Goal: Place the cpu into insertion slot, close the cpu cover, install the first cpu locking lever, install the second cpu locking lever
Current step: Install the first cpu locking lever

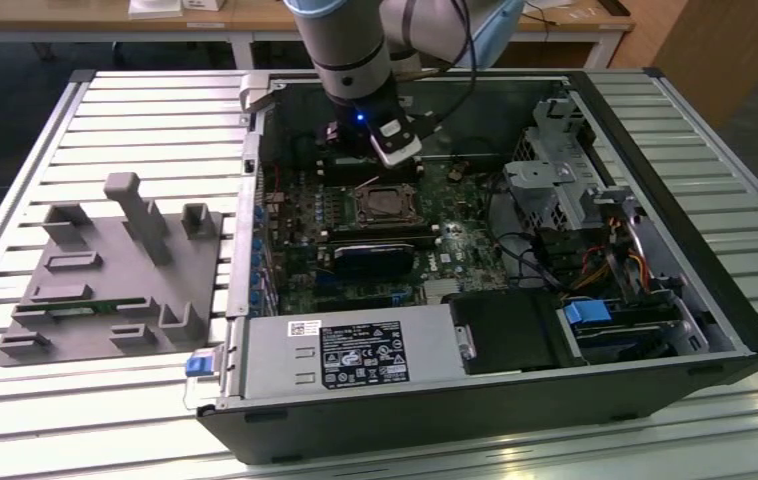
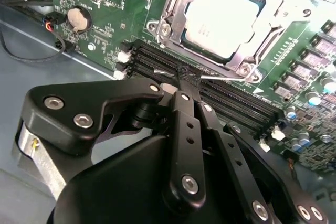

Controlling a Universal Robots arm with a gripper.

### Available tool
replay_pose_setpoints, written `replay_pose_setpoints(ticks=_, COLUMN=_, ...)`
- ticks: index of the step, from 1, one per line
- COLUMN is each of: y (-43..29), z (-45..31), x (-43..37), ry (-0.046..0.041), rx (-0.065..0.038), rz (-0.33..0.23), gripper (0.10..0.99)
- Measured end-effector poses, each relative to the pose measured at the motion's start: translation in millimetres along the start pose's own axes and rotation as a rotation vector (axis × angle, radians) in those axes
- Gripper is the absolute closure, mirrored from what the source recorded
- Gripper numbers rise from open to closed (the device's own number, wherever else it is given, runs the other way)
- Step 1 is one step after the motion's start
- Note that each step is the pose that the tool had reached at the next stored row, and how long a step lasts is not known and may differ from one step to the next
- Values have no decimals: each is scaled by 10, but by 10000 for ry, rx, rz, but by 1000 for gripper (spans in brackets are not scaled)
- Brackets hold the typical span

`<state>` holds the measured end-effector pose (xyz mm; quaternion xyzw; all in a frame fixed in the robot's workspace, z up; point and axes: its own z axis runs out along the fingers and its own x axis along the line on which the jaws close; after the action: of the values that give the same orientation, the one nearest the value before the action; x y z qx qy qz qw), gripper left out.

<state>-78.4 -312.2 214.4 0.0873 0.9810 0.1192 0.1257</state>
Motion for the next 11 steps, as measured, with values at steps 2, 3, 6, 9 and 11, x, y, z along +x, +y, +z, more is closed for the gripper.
replay_pose_setpoints(ticks=2, y=-4, z=13, x=3, ry=-29, rx=20, rz=79, gripper=980)
replay_pose_setpoints(ticks=3, y=-6, z=21, x=5, ry=-54, rx=28, rz=121, gripper=980)
replay_pose_setpoints(ticks=6, y=-12, z=46, x=11, ry=-130, rx=56, rz=260, gripper=980)
replay_pose_setpoints(ticks=9, y=-10, z=66, x=17, ry=-176, rx=86, rz=383, gripper=980)
replay_pose_setpoints(ticks=11, y=0, z=74, x=21, ry=-198, rx=101, rz=456, gripper=980)
